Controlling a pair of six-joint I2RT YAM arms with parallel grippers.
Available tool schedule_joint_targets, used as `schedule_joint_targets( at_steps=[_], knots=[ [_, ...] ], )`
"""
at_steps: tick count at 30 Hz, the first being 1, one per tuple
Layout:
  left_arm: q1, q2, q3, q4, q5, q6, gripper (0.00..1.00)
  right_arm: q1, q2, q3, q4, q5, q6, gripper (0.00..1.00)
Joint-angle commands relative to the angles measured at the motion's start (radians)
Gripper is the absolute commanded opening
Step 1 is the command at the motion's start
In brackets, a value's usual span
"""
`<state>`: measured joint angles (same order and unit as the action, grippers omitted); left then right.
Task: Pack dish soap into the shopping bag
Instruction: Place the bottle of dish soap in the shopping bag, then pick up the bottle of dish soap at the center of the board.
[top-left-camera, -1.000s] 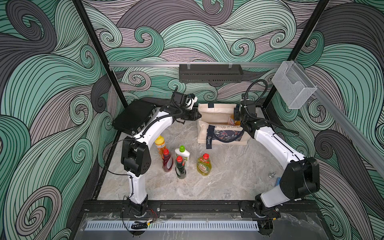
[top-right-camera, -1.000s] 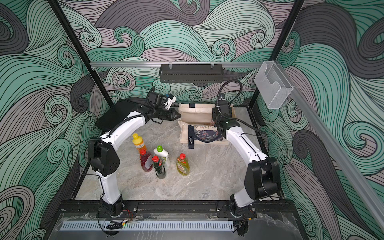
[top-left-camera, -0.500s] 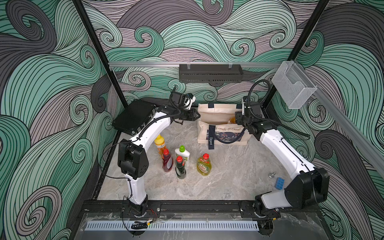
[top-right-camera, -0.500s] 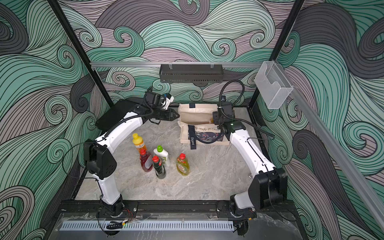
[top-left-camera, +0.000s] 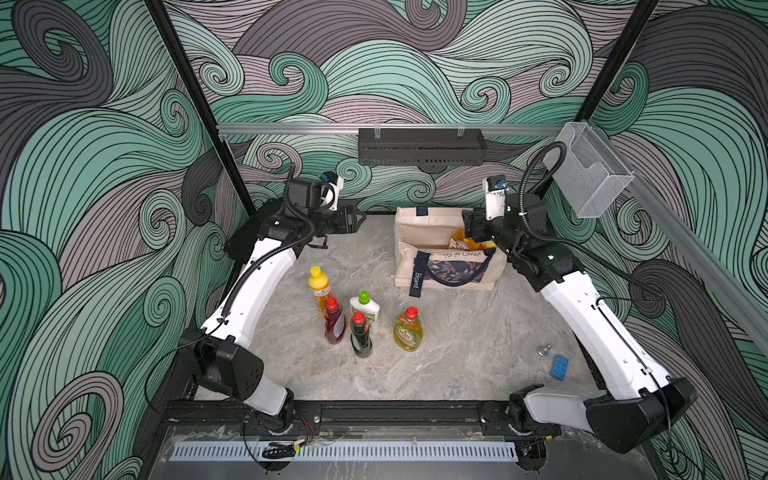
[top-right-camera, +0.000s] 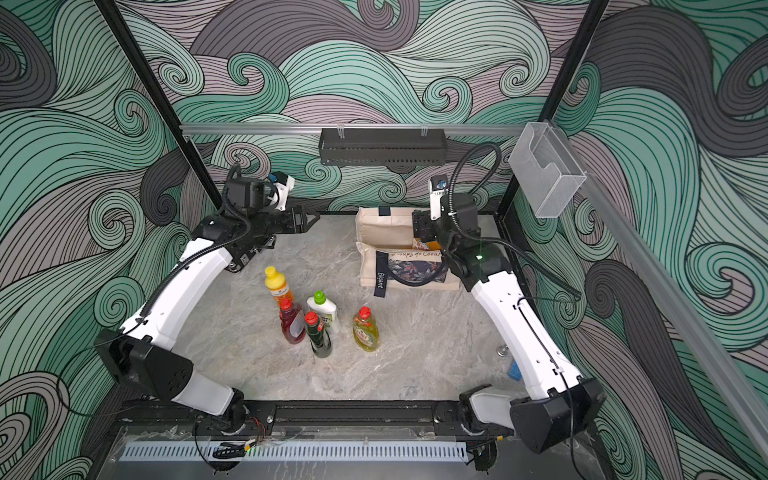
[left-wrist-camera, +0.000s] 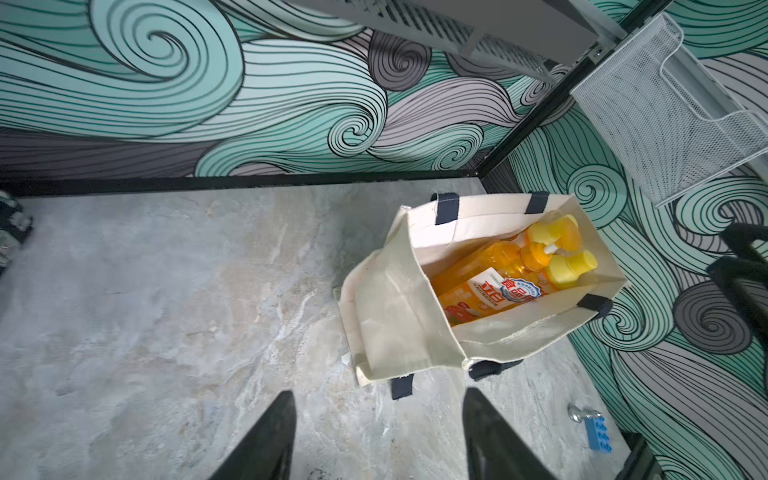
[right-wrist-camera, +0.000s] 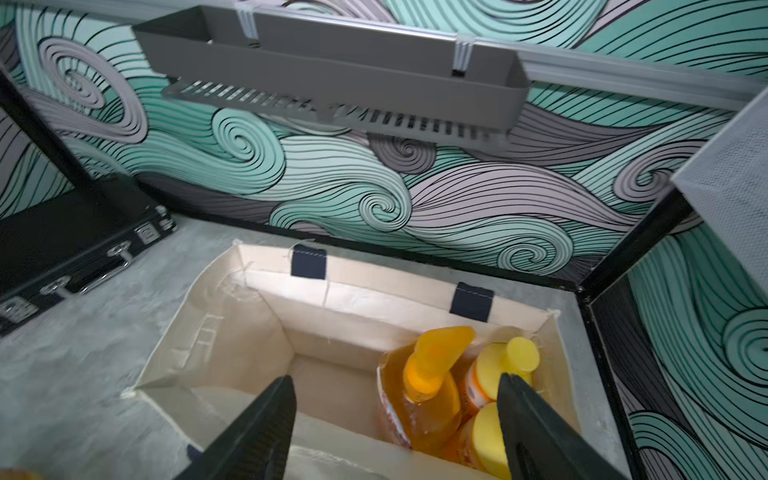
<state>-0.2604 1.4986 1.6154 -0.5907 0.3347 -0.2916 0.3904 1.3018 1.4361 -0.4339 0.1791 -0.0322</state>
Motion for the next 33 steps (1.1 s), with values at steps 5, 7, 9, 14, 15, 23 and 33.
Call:
schedule_joint_targets(
  at_steps=[5, 7, 9, 14, 15, 23, 33],
  knots=[
    [0.095, -0.131, -0.099, -0.041, -0.055, -0.025, 0.81, 0.112, 0.012, 0.025, -0.032, -0.159, -0.068, 0.83],
    [0.12, -0.156, -0.124, -0.045, -0.069, -0.025, 0.83, 0.138, 0.007, 0.017, -0.009, -0.22, -0.066, 0.83],
    [0.149, -0.173, -0.142, -0.051, -0.069, -0.026, 0.85, 0.166, 0.005, 0.006, 0.022, -0.29, -0.067, 0.84],
    [0.219, -0.23, -0.184, -0.082, -0.132, -0.027, 0.87, 0.252, 0.02, -0.001, 0.058, -0.479, -0.117, 0.86],
    [0.232, -0.244, -0.194, -0.08, -0.149, -0.029, 0.89, 0.275, 0.029, 0.0, 0.061, -0.512, -0.129, 0.86],
    [0.313, -0.265, -0.232, -0.064, -0.168, -0.042, 0.91, 0.419, 0.118, 0.005, 0.122, -0.686, -0.156, 0.86],
    [0.347, -0.259, -0.277, 0.016, -0.07, -0.067, 0.93, 0.522, 0.239, 0.017, 0.183, -0.722, -0.183, 0.85]
  ],
)
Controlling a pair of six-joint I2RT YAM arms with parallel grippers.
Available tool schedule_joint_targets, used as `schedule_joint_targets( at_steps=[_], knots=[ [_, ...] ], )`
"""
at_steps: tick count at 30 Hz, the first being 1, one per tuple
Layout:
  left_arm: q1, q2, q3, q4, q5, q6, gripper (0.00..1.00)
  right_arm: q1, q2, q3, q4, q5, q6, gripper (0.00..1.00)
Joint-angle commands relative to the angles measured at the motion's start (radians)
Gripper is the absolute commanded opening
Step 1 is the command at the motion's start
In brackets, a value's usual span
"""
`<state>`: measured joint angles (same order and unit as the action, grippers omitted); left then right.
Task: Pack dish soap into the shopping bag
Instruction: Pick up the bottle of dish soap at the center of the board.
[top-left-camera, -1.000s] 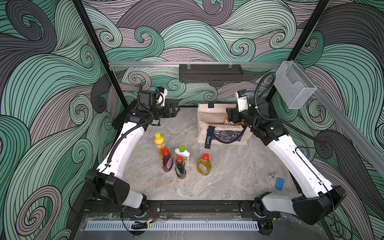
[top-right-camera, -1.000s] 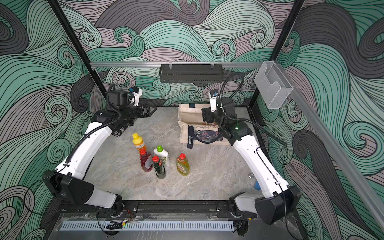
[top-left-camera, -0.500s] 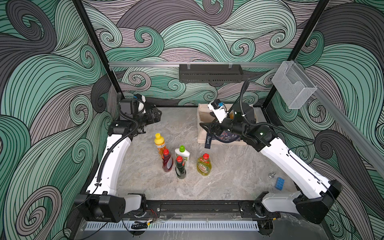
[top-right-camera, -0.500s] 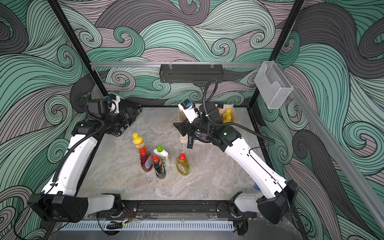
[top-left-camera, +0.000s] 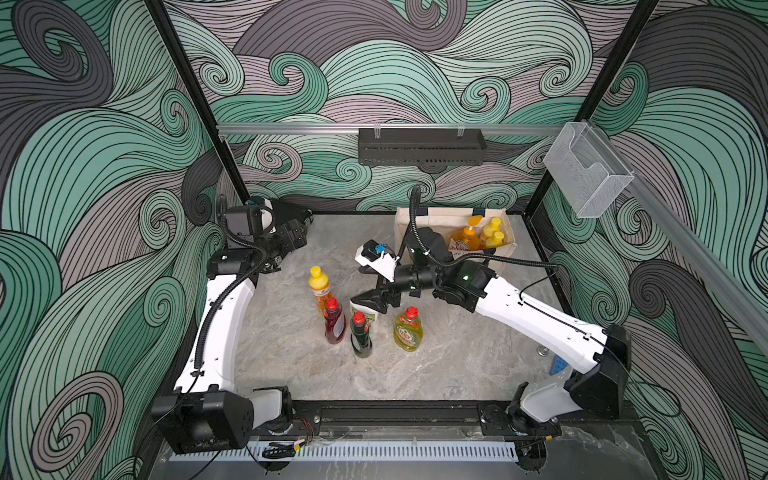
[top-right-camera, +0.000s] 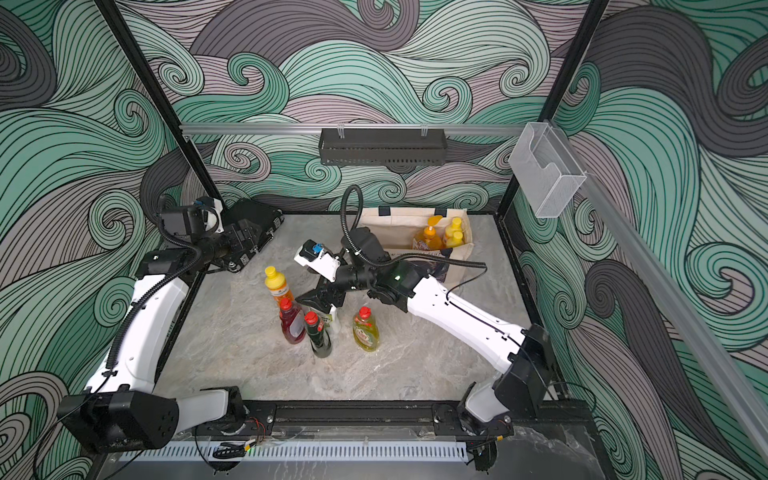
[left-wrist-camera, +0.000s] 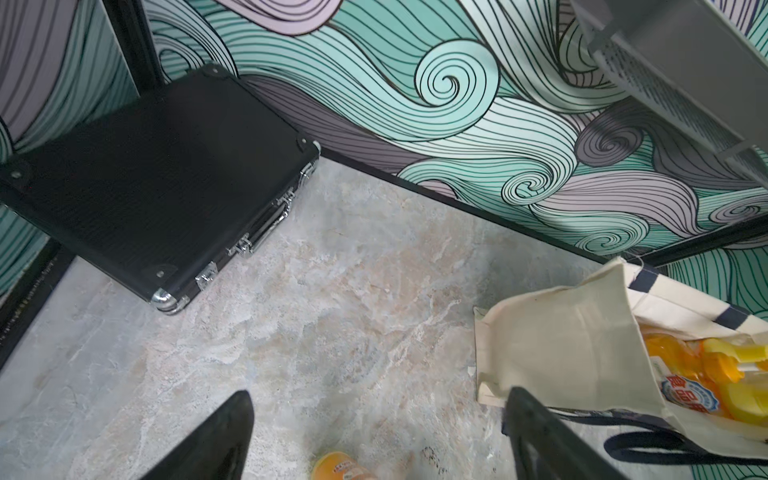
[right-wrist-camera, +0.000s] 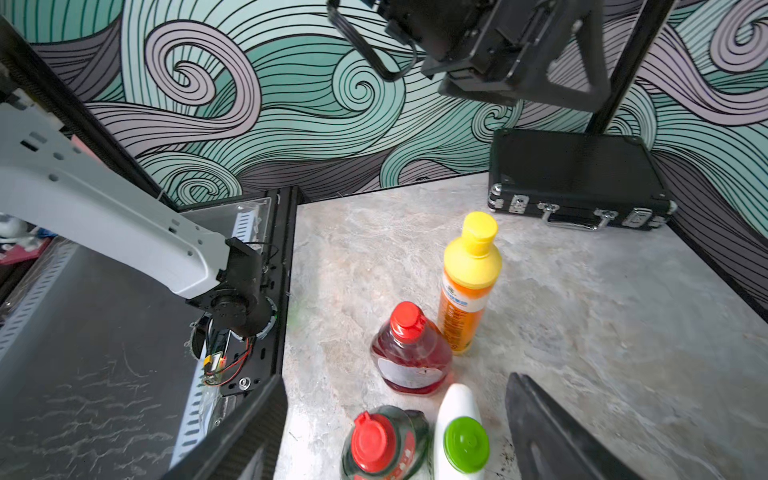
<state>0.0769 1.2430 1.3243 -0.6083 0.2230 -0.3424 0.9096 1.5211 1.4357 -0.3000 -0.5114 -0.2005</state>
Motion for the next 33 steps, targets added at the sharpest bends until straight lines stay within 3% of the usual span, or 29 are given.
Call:
schedule_joint_targets(
  at_steps=[1, 17, 22, 33],
  knots=[
    [0.017, -0.006, 0.011, 0.038, 0.04, -0.019, 0.94, 0.006, 0.038, 0.029, 0.049, -0.035, -0.015, 0.85],
    [0.059, -0.006, -0.028, 0.067, -0.024, -0.033, 0.97, 0.016, 0.3, 0.224, 0.05, 0.003, -0.011, 0.76],
    [0.09, 0.017, -0.028, 0.072, 0.041, -0.053, 0.97, 0.016, 0.37, 0.279, 0.058, 0.046, -0.011, 0.74],
    [0.098, 0.025, -0.045, 0.113, 0.11, -0.084, 0.97, 0.017, 0.481, 0.373, 0.091, 0.013, 0.004, 0.69]
  ],
)
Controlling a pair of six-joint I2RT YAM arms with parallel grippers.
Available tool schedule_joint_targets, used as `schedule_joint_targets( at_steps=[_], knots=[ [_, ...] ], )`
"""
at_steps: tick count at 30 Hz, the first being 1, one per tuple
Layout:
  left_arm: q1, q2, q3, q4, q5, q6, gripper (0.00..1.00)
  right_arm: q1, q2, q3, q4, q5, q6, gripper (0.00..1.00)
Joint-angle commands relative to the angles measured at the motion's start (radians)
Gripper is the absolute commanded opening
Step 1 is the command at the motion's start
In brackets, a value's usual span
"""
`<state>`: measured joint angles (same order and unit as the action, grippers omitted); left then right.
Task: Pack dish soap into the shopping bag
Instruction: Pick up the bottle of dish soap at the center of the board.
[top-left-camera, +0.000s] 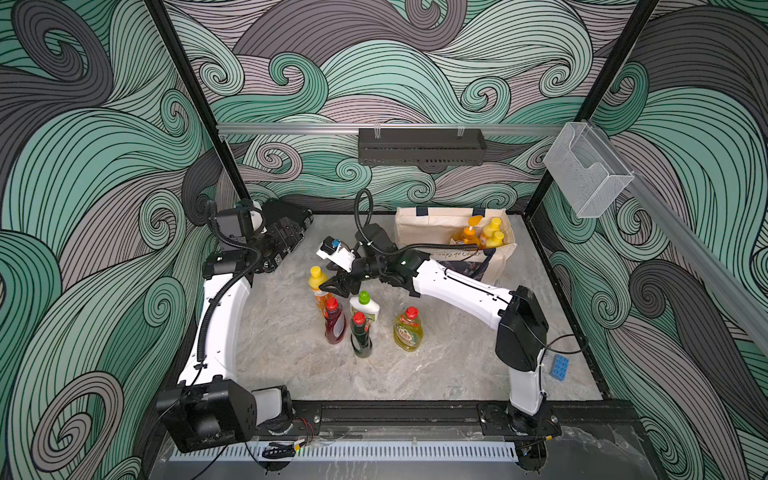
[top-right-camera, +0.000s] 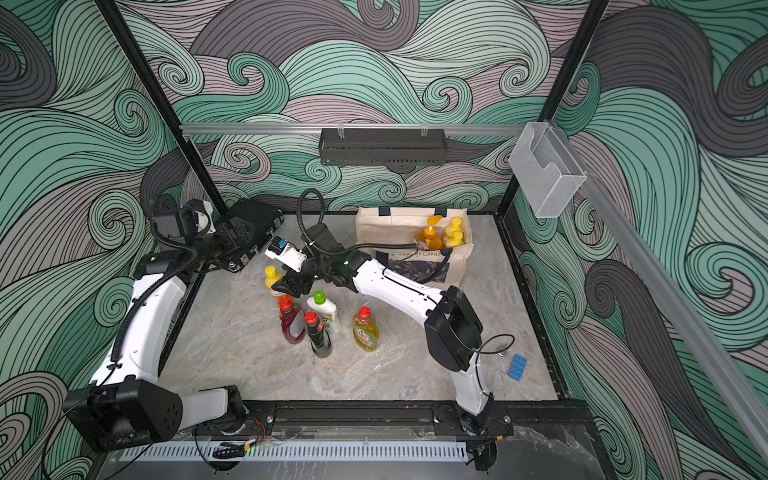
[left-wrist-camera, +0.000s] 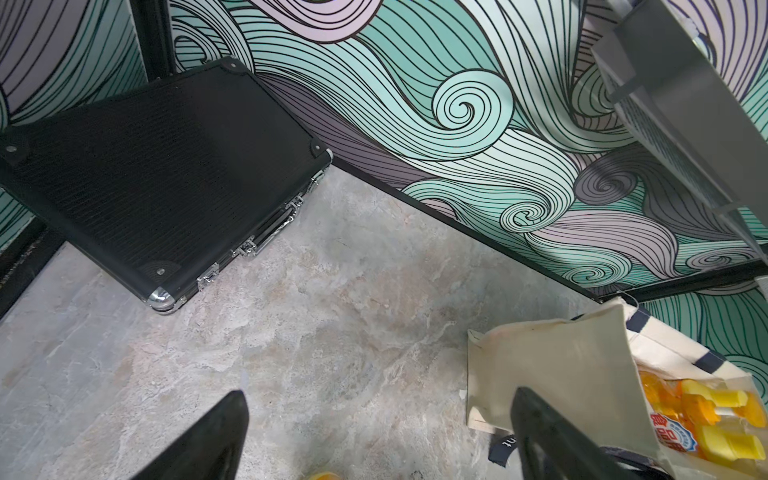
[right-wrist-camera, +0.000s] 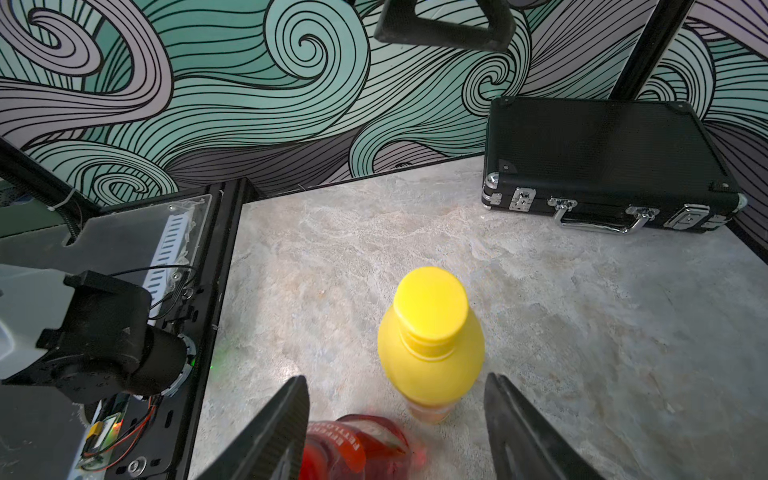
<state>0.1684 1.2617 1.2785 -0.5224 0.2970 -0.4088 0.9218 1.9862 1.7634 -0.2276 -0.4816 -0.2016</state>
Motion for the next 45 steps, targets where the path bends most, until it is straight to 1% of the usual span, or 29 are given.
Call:
schedule_joint_targets(
  at_steps=[1, 5, 7, 17, 29, 39, 45],
  knots=[
    [0.006, 0.007, 0.002, 0.027, 0.036, -0.018, 0.97, 0.005, 0.023, 0.05, 0.021, -0.025, 0.006, 0.69],
    [0.008, 0.009, 0.002, 0.03, 0.045, -0.019, 0.97, 0.005, 0.042, 0.062, 0.049, -0.037, 0.014, 0.67],
    [0.007, 0.013, 0.002, 0.03, 0.05, -0.021, 0.97, 0.004, 0.062, 0.088, 0.033, -0.02, 0.016, 0.65],
    [0.007, 0.019, -0.002, 0.042, 0.073, -0.025, 0.97, 0.004, 0.11, 0.136, 0.032, -0.016, 0.007, 0.64],
    [0.007, 0.019, 0.001, 0.043, 0.077, -0.026, 0.97, 0.007, 0.129, 0.136, 0.066, -0.002, 0.012, 0.62],
    [0.008, 0.024, -0.001, 0.048, 0.089, -0.028, 0.97, 0.012, 0.165, 0.179, 0.044, -0.009, 0.011, 0.6],
    [0.01, 0.023, 0.001, 0.051, 0.099, -0.027, 0.97, 0.015, 0.176, 0.187, 0.035, -0.009, 0.01, 0.54]
  ],
)
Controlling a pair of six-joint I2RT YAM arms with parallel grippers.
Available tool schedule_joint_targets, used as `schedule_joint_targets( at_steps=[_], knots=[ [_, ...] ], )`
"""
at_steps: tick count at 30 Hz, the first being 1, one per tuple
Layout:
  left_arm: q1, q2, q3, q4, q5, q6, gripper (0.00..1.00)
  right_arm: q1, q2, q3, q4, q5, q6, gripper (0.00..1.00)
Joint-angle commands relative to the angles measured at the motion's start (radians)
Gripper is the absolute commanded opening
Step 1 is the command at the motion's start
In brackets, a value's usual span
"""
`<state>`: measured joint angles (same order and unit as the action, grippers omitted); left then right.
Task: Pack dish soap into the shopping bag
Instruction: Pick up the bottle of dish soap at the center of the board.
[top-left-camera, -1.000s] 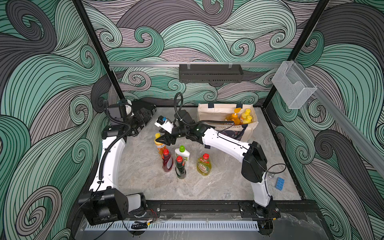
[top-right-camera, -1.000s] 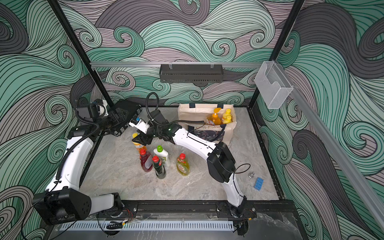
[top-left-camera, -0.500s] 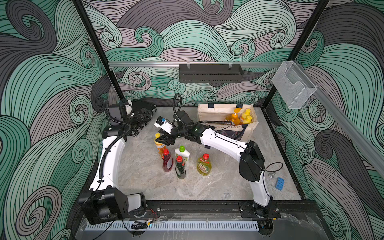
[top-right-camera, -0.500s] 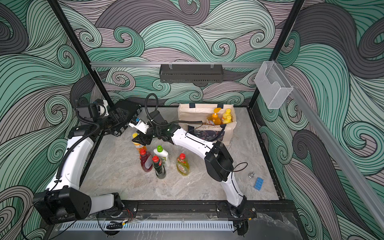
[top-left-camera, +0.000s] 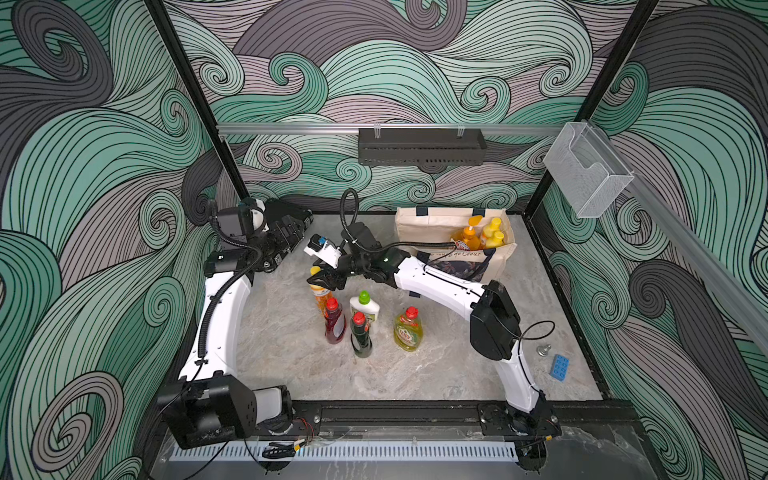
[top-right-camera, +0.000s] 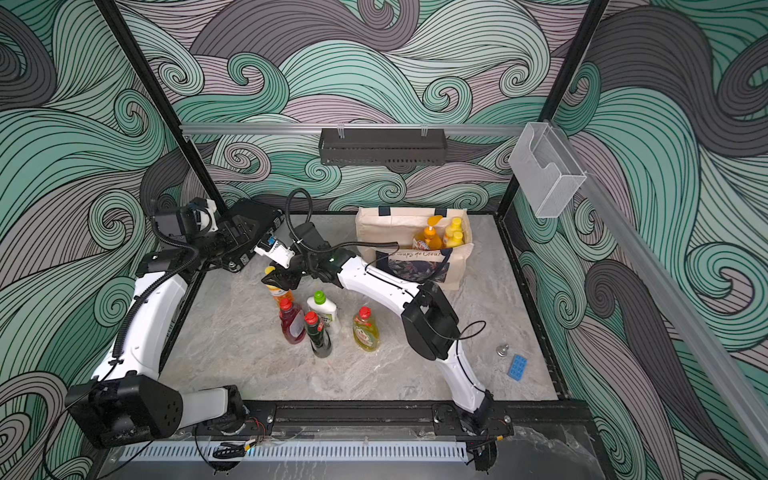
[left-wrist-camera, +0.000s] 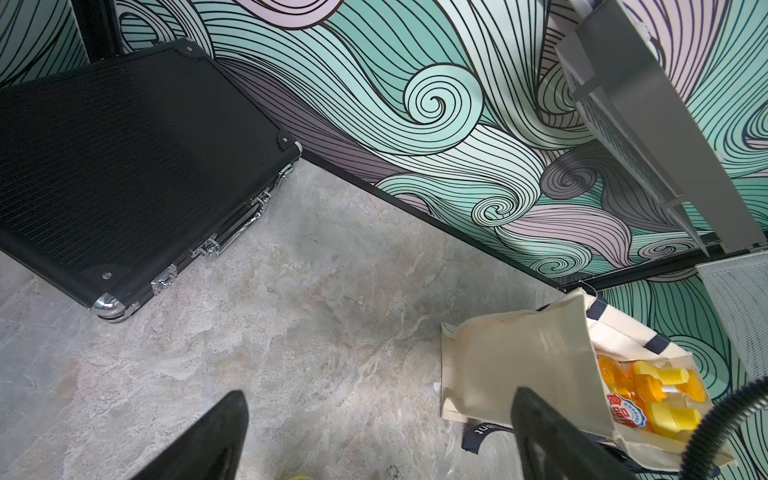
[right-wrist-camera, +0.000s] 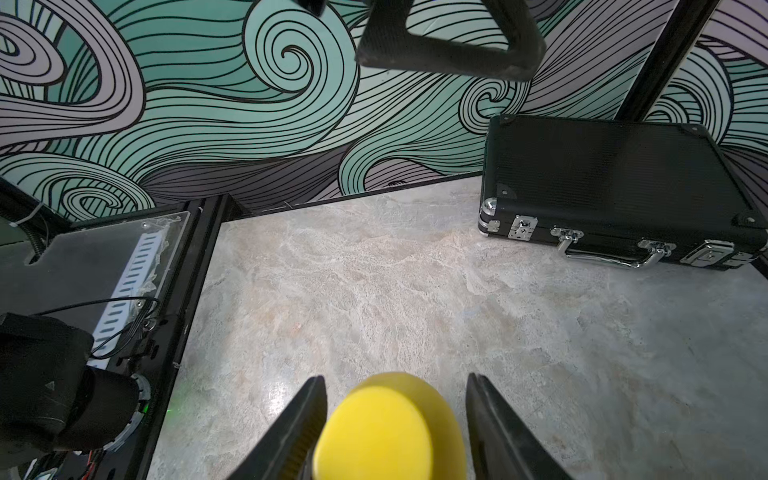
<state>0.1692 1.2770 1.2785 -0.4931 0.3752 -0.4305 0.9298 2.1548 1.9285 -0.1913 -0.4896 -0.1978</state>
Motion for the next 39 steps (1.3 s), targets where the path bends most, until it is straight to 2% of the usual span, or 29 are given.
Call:
schedule_joint_targets(
  at_steps=[1, 18, 22, 27, 35, 39],
  knots=[
    [0.009, 0.007, 0.0, 0.021, 0.023, -0.003, 0.97, 0.007, 0.006, 0.021, -0.001, 0.002, 0.005, 0.53],
    [0.01, 0.008, -0.004, 0.032, 0.051, 0.001, 0.97, 0.027, -0.019, 0.002, -0.006, 0.058, -0.041, 0.4],
    [0.01, 0.006, -0.004, 0.034, 0.053, 0.003, 0.98, 0.03, -0.028, 0.0, -0.01, 0.072, -0.052, 0.34],
    [0.01, 0.007, -0.007, 0.034, 0.057, 0.004, 0.97, 0.032, -0.038, -0.006, -0.017, 0.087, -0.067, 0.18],
    [0.01, 0.004, -0.004, 0.031, 0.056, 0.01, 0.97, 0.035, -0.062, -0.039, -0.017, 0.136, -0.089, 0.01],
    [0.008, 0.001, -0.004, 0.028, 0.055, 0.013, 0.97, 0.036, -0.079, -0.053, -0.01, 0.174, -0.1, 0.0]
  ],
)
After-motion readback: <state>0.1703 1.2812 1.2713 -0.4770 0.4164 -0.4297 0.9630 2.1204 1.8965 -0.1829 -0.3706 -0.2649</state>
